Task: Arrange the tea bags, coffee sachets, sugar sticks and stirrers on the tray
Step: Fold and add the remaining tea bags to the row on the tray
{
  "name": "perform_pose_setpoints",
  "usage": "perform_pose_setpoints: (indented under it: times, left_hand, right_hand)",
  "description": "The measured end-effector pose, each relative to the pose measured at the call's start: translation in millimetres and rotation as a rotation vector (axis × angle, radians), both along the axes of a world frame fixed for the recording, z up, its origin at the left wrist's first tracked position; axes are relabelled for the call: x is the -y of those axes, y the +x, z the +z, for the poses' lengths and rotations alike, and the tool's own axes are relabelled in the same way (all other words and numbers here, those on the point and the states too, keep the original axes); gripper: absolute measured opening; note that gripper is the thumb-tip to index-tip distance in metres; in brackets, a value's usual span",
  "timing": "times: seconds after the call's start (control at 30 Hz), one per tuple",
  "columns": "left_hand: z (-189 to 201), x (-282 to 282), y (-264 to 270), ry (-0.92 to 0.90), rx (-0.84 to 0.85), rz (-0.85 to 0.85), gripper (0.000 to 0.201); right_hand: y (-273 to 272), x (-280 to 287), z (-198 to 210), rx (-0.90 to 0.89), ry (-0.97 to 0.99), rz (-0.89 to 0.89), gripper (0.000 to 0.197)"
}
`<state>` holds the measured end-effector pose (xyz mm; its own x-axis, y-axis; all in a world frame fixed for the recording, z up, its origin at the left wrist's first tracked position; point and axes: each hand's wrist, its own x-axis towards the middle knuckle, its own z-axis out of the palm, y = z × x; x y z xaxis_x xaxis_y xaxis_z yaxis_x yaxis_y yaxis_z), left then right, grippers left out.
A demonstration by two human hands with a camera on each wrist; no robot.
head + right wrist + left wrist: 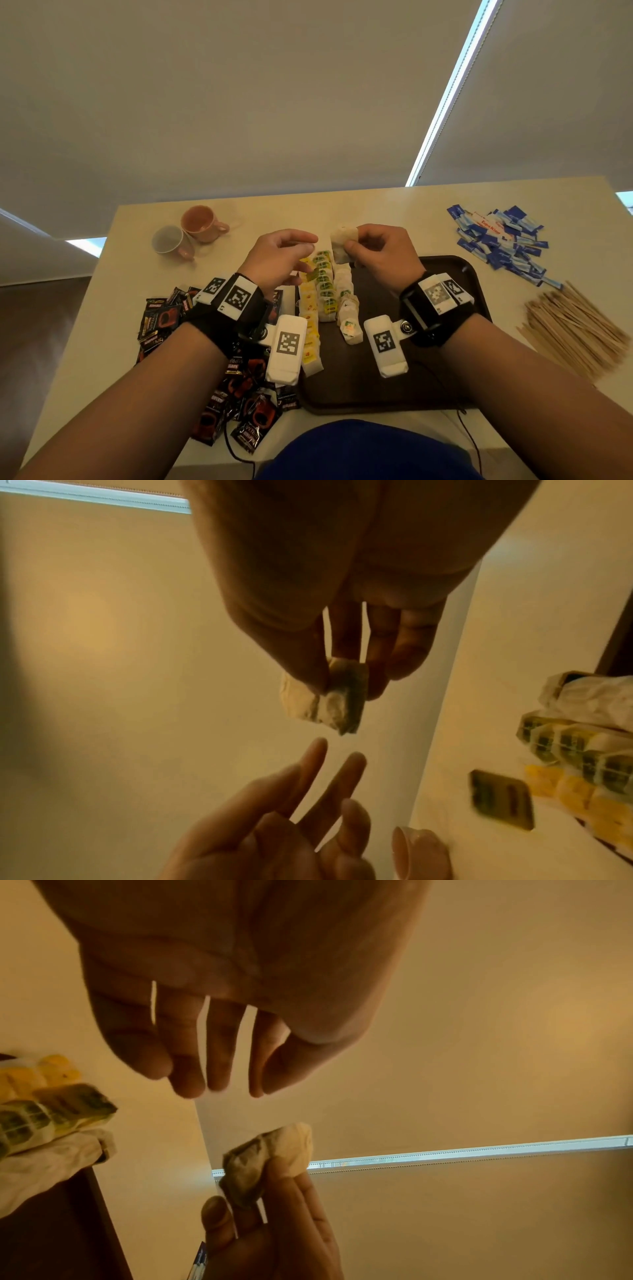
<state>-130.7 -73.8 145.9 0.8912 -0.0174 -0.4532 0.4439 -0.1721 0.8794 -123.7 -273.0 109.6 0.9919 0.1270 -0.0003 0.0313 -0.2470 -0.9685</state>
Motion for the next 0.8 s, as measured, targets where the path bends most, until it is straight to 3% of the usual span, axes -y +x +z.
perform_pose_setpoints:
  times: [0.13, 0.27, 0.37, 0.47, 0.63, 0.73, 0.8]
  left_hand:
    - [1, 5, 0, 0.034, 0.196, 0.034, 0.015]
    - [7, 14, 1, 0.005, 0.266, 0.010, 0.014]
    - [8, 19, 2, -0.019, 0.257, -0.004, 0.007]
    - [6, 21, 7, -0.040, 0.228, 0.048, 0.018]
    - [4, 20, 9, -0.057, 0.212, 0.079, 0.019]
    - [2, 18, 11, -0.019, 0.234, 0.071, 0.012]
    - [2, 17, 12, -0.030, 0.223, 0.047, 0.010]
  right_hand:
    - [4, -5, 8, 0.041, 0.016, -0.015, 0.010]
    - [5, -13, 12, 0.102, 0.015, -0.088, 0.009]
    - [4, -17, 11, 0.138, -0.014, -0.097, 0.012]
    - [3, -17, 7, 0.216, -0.091, -0.019, 0.013]
    - [4, -13, 5, 0.263, -0.213, 0.106, 0.021]
    - [3, -11, 5, 0.291, -0.222, 0.004, 0.015]
    - [4, -11, 5, 0.231, -0.206, -0.059, 0.021]
